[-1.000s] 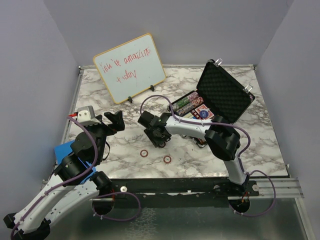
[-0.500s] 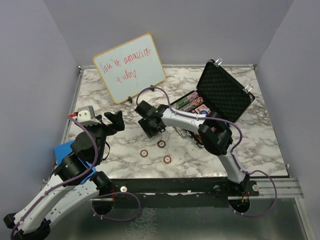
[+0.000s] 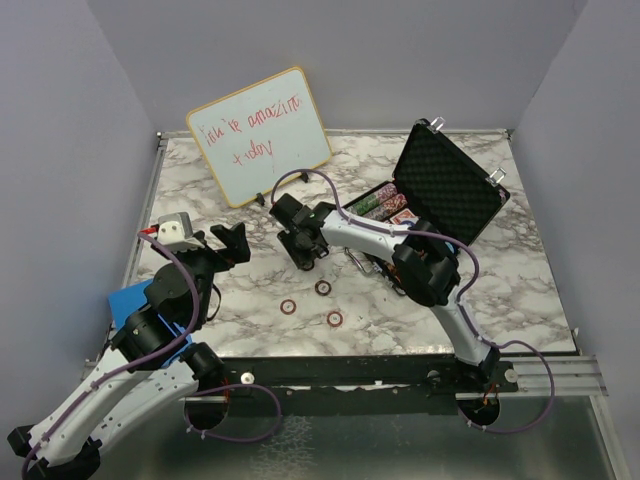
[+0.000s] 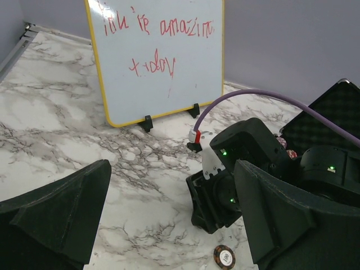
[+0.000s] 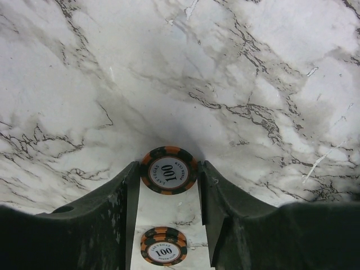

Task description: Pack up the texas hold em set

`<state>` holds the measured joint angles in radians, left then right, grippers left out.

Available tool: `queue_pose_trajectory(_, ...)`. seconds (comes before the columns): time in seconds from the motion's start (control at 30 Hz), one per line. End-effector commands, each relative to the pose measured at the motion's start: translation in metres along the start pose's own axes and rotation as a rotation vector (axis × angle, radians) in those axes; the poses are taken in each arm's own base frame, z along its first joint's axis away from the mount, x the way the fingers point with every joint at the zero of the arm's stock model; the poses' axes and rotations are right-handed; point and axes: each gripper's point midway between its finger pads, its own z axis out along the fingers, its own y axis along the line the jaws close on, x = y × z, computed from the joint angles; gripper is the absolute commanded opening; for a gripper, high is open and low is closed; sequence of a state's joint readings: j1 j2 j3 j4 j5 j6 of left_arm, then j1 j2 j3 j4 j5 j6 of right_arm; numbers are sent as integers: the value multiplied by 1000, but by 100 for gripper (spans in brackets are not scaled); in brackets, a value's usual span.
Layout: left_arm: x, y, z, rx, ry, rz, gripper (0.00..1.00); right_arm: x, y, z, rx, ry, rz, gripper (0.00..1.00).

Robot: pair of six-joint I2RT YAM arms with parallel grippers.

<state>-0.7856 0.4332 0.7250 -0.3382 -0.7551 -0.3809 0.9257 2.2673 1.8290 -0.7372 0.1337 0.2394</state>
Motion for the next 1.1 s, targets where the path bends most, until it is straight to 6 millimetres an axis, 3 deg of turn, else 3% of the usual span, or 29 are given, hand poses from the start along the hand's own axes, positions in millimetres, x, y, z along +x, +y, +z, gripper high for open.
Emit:
queue_pose_trajectory(0.0,5,6,2,-30,5,27,99,43,-10,22,16,174,-9,45)
queue_pose_trajectory(0.2,7,6,1,-28,9,28,99,54,-15,10,18,201,-27,36)
queue_pose_trajectory(0.53,9,5,2,-21,7,19,99,80,-37,-24,46,170,13,34)
queue_pose_trajectory(0.87,12,4,3,-23,19,31,99,49,-45,-42,52,52,66,34)
queue_pose_trajectory(1.07,12,5,3,-23,16,28,99,46,-37,-61,-9,31,73,34)
